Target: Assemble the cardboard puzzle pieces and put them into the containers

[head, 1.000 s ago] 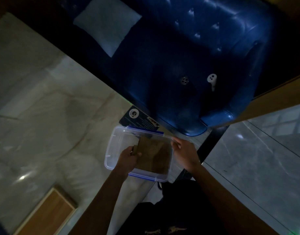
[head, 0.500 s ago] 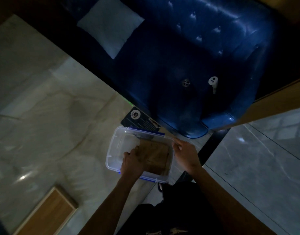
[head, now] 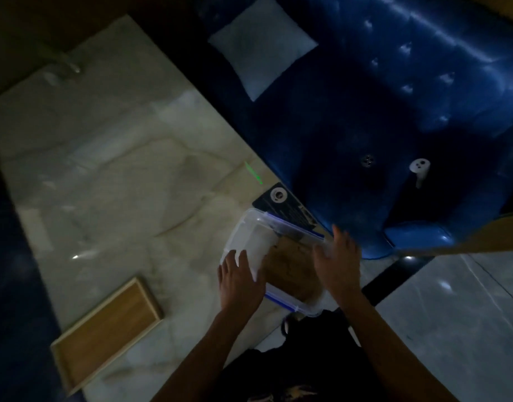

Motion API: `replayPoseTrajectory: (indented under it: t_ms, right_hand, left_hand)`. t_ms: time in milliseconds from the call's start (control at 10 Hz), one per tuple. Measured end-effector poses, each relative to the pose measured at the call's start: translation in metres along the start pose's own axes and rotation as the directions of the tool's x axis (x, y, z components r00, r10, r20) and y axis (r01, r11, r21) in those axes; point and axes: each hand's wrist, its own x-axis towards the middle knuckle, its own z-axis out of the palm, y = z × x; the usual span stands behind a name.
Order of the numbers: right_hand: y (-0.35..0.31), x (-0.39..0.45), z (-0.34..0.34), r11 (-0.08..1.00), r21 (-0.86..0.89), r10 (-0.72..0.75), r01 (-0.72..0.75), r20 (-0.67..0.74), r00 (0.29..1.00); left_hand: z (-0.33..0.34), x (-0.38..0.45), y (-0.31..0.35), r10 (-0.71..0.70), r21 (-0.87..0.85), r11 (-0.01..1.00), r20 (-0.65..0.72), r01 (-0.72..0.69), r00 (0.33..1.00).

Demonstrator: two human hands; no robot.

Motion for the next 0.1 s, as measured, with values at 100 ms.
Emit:
replayPoseTrajectory:
  t_ms: [100]
  right_hand:
    - [-0.0358,-0.004,0.0092,0.977,-0.126,-0.178,0.174,-0.016,0.984]
  left_hand:
    - [-0.008,-0.0146,-0.0252,0.005,-0.01,1.0,-0.098,-0.006,0.995]
